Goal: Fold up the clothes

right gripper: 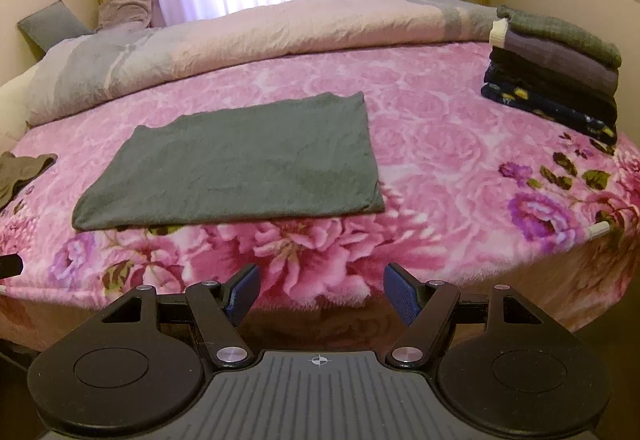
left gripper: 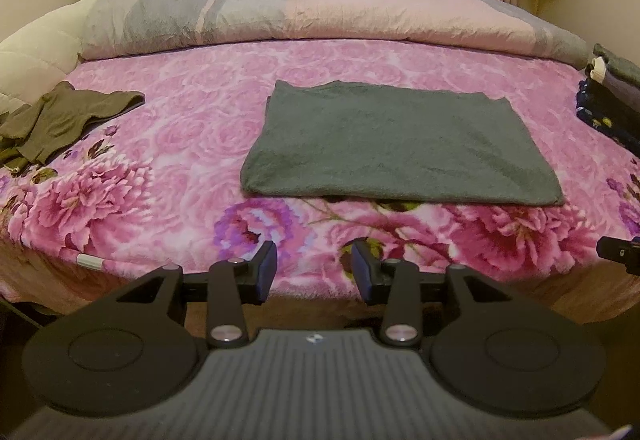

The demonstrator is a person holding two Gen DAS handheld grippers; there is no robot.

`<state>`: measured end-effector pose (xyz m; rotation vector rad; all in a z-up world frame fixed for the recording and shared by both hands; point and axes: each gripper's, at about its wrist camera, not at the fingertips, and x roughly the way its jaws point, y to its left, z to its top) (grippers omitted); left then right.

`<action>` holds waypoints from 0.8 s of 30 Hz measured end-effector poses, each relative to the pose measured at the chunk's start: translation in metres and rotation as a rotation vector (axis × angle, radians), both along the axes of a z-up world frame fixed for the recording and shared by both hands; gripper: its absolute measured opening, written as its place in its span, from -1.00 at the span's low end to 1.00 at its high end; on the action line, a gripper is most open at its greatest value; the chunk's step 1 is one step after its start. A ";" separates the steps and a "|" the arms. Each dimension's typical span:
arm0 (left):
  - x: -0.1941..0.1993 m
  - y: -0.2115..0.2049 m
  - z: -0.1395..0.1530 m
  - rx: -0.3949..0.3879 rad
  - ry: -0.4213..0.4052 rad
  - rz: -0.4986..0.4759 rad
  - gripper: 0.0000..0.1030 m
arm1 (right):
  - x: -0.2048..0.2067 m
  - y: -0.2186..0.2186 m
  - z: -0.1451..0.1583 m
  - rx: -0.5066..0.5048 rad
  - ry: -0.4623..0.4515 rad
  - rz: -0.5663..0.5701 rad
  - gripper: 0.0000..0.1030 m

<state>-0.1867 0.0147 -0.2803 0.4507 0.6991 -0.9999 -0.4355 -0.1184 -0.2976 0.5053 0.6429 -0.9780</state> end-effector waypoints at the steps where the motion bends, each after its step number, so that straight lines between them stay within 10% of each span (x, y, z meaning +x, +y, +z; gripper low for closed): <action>1: 0.001 0.000 -0.001 0.003 0.000 0.004 -0.29 | 0.001 -0.001 -0.001 0.003 0.003 0.002 0.38; 24: 0.071 0.029 -0.016 -0.024 0.090 0.120 -0.25 | 0.076 -0.015 -0.026 0.031 0.142 0.105 0.38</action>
